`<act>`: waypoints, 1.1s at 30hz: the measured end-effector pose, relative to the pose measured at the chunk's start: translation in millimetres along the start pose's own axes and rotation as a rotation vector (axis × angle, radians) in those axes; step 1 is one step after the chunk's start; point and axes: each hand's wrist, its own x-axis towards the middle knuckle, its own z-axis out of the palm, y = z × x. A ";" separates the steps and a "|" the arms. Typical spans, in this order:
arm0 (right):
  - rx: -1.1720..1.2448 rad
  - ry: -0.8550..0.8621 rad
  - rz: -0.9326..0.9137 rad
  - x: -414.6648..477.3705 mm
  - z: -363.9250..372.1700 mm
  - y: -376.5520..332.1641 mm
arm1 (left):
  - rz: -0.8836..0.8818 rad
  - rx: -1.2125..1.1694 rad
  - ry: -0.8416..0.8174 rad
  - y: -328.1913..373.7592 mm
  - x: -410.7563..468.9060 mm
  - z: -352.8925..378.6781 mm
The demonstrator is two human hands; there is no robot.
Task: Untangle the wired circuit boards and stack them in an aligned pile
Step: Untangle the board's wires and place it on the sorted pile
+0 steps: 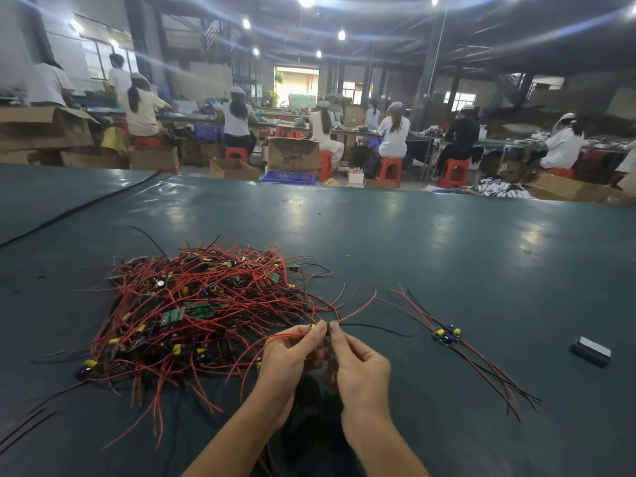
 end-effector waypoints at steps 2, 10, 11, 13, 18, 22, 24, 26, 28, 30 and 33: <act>0.053 0.009 0.033 1.6 0.8 1.5 | -0.026 -0.016 -0.007 2.1 0.5 -0.9; 0.256 -0.035 0.145 4.3 -1.2 -5.5 | -0.150 -0.150 -0.112 5.1 0.6 0.3; 0.251 -0.025 0.134 5.2 -1.2 -5.4 | -0.142 -0.144 -0.108 4.7 0.9 0.0; 0.226 0.011 0.109 7.0 -1.6 -4.9 | -0.119 -0.098 -0.107 4.3 0.9 0.5; 0.214 0.082 0.097 8.4 -3.0 -9.2 | -0.047 0.049 -0.087 2.6 -0.4 2.3; 0.255 0.185 0.109 15.4 -8.1 -21.2 | 0.008 0.090 -0.078 4.3 -2.4 5.4; 0.260 0.223 0.114 21.2 -12.9 -25.4 | 0.015 0.103 -0.089 3.8 -2.9 7.1; 0.273 0.248 0.112 26.0 -18.0 -28.9 | 0.019 0.125 -0.100 3.1 -3.4 8.4; 0.310 0.281 0.101 30.6 -23.5 -32.7 | 0.026 0.140 -0.108 2.4 -3.3 8.8; 0.325 0.315 0.084 34.6 -29.6 -37.9 | 0.035 0.156 -0.118 2.3 -3.7 8.8; 0.323 0.336 0.047 38.5 -37.6 -43.4 | 0.047 0.198 -0.147 1.4 -4.3 8.2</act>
